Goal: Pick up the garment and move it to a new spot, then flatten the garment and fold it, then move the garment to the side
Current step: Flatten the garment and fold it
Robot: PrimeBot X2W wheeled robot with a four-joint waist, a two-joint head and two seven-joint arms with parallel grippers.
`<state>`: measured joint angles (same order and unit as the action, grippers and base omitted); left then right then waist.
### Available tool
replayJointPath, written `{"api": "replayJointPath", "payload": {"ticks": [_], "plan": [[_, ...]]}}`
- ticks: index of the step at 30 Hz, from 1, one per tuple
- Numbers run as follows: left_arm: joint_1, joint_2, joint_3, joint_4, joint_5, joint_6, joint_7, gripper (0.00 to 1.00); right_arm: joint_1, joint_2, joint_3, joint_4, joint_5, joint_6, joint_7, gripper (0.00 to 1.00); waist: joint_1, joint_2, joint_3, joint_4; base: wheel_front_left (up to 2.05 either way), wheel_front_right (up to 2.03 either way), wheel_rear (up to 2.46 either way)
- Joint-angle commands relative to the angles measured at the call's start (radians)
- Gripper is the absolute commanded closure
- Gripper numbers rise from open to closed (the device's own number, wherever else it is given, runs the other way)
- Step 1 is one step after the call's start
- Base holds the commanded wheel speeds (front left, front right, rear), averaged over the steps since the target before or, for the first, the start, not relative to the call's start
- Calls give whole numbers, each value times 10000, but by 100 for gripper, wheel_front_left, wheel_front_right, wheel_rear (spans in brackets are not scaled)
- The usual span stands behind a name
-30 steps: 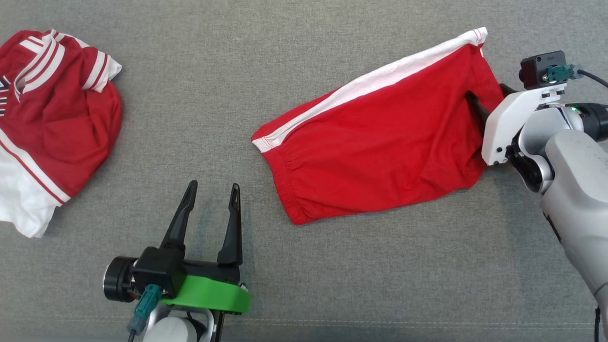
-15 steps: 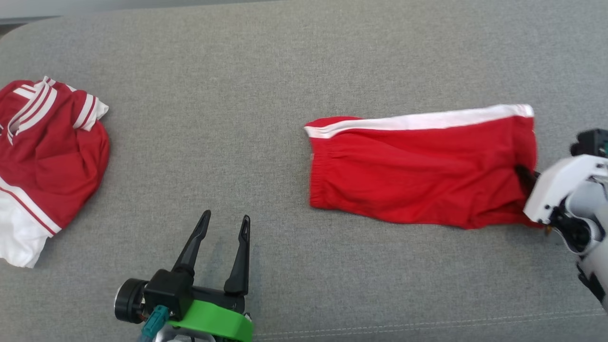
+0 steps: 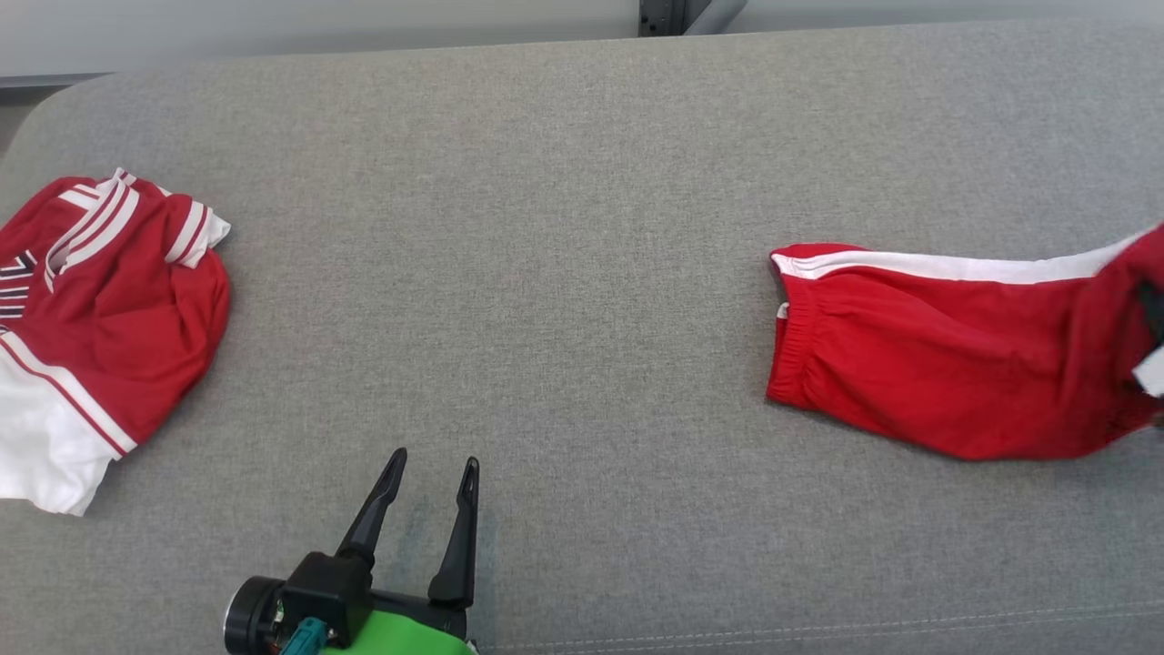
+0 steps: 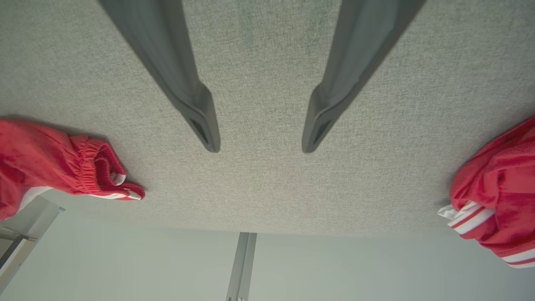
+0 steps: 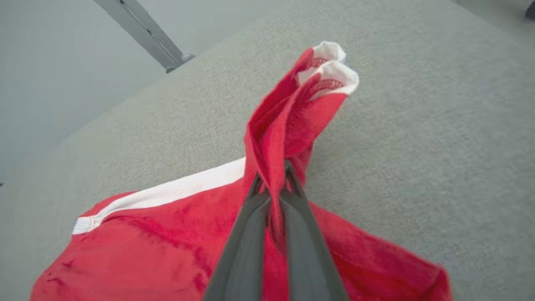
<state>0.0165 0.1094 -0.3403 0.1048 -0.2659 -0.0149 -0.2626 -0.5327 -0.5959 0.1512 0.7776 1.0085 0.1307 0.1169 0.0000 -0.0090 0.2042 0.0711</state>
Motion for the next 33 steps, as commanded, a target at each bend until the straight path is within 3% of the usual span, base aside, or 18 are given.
{"api": "replayJointPath", "payload": {"ticks": [1,5,10,16,23,24,25,26,33], "plan": [[204,-74,144,37,80,-61,-29,0,303,423,218,-1056,248,-1,156,100,0,90,-52,-140,0,0,0],[203,-152,171,146,216,-205,-29,0,652,1060,805,-2587,292,-1,576,100,0,90,-62,-288,0,0,0],[-45,-257,225,319,434,-352,-29,0,793,2470,1632,-3675,-332,0,760,100,0,90,-33,-439,0,0,0],[-103,-363,239,519,560,-494,-29,0,362,3964,1771,-3035,-1620,0,540,100,0,90,-44,-364,0,0,0],[1,-457,310,666,619,-581,-29,0,-168,4825,1292,-1920,-3034,0,86,100,0,90,-21,-155,0,0,0],[14,-466,311,683,629,-581,-29,0,-218,4893,1237,-1790,-3232,0,18,85,0,90,-23,-134,0,0,0],[32,-471,330,696,622,-588,-29,0,-245,4982,1187,-1706,-3348,0,-54,62,0,90,-29,-121,0,0,0],[48,-476,351,709,615,-596,-29,0,-253,5044,1144,-1657,-3478,0,-112,0,0,90,-38,-113,0,0,0],[252,-529,535,767,547,-581,-29,0,371,5101,1257,-2516,-3904,-1,-555,0,0,90,-319,-259,0,0,0]]}}
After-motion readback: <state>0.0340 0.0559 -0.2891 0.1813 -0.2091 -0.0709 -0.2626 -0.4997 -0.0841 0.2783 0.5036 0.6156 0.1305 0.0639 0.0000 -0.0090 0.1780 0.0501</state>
